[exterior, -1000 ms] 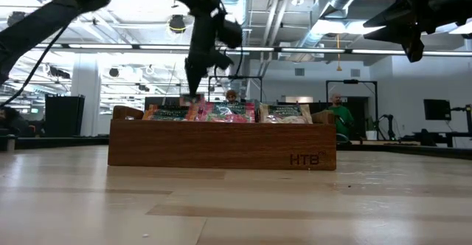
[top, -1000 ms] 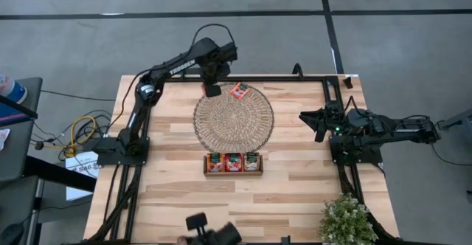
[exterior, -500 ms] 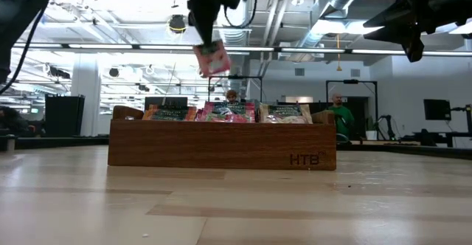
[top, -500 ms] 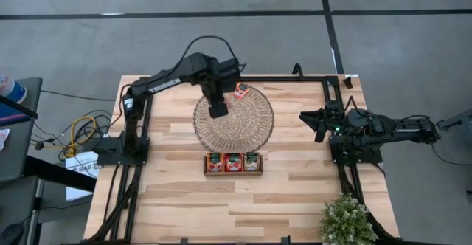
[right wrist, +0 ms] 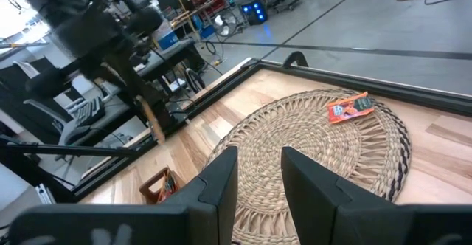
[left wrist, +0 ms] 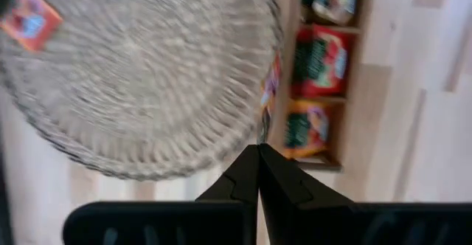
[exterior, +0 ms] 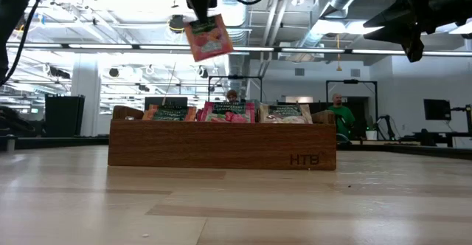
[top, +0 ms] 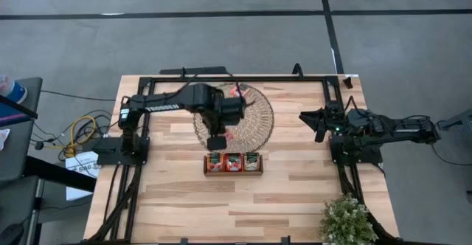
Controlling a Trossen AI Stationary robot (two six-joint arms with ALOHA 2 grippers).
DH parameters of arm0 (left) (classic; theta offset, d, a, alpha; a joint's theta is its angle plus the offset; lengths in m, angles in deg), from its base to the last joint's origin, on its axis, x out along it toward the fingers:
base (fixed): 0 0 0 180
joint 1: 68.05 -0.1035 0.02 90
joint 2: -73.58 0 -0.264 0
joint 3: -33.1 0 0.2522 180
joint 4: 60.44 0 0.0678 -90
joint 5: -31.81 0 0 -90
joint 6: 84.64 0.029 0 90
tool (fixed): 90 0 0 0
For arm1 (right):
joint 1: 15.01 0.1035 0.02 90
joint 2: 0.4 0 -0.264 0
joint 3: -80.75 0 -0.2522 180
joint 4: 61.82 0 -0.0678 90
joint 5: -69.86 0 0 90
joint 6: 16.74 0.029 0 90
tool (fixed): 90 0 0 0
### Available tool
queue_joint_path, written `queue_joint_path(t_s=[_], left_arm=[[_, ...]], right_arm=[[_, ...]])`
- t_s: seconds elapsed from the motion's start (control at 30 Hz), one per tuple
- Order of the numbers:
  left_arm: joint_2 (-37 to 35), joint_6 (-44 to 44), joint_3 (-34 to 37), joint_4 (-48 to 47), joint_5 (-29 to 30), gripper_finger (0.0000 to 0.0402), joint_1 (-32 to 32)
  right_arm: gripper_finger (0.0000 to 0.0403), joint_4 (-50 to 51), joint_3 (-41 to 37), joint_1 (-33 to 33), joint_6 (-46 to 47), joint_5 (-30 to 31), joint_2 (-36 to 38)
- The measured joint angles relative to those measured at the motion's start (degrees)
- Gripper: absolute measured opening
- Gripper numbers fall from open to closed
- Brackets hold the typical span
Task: Pick & Place Tea
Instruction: Put the orange tea bag into the left section of the wooden organizer
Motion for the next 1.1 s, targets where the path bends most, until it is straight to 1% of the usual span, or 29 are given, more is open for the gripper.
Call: queue_joint_path(t_s=[0.13,0.3,0.47,0.67,0.87,1.1], left_arm=[[-2.6,-4.3,4.9,0.0,-1.9,0.0000,2.1],[-5.5,-9.9,12.6,-0.2,-2.4,0.0000,4.9],[-5.3,-10.7,16.0,-0.1,-2.9,0.0000,8.3],[-4.6,-11.0,17.1,0.2,-2.8,0.0000,10.7],[-3.6,-11.4,17.2,2.4,-2.5,0.0000,11.0],[-0.2,-7.7,17.2,5.0,-3.3,0.0000,11.1]], right_arm=[[0.0098,0.0,0.0,0.0,0.0,0.0,0.0],[0.0098,0.0,0.0,0.0,0.0,0.0,0.0],[0.0098,0.0,0.0,0.0,0.0,0.0,0.0],[0.0098,0.0,0.0,0.0,0.0,0.0,0.0],[0.0098,0.0,0.0,0.0,0.0,0.0,0.0],[0.0098,0.0,0.0,0.0,0.0,0.0,0.0]])
